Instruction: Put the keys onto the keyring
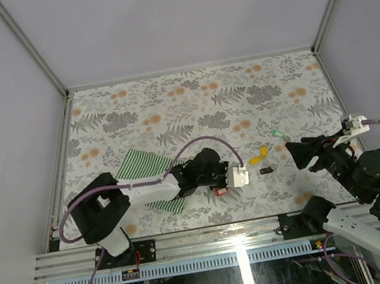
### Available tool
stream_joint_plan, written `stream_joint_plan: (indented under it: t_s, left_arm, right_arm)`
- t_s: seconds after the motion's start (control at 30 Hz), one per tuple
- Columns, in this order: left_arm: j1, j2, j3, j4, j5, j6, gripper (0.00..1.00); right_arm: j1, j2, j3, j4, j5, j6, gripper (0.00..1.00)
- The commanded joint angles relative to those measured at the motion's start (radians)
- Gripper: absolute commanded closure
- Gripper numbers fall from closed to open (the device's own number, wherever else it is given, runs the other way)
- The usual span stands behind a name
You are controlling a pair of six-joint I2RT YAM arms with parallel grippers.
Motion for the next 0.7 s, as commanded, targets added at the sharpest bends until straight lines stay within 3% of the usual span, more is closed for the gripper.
stream_joint_plan:
  t_s: [0.0, 0.27, 0.67]
  left_arm:
    - [0.036, -0.059, -0.017, 0.059, 0.121, -0.052, 1.00]
    - [0.075, -0.173, -0.088, 0.095, 0.175, -0.117, 1.00]
    - [0.132, -0.404, -0.191, 0.101, 0.187, -0.208, 1.00]
  right_arm:
    - [-0.002, 0.001, -0.041, 0.077, -0.015, -0.058, 0.37]
    - [-0.003, -0.012, -0.261, 0.341, -0.206, -0.148, 0.34]
    - [-0.002, 0.063, -0.588, 0.920, -0.546, -0.271, 0.43]
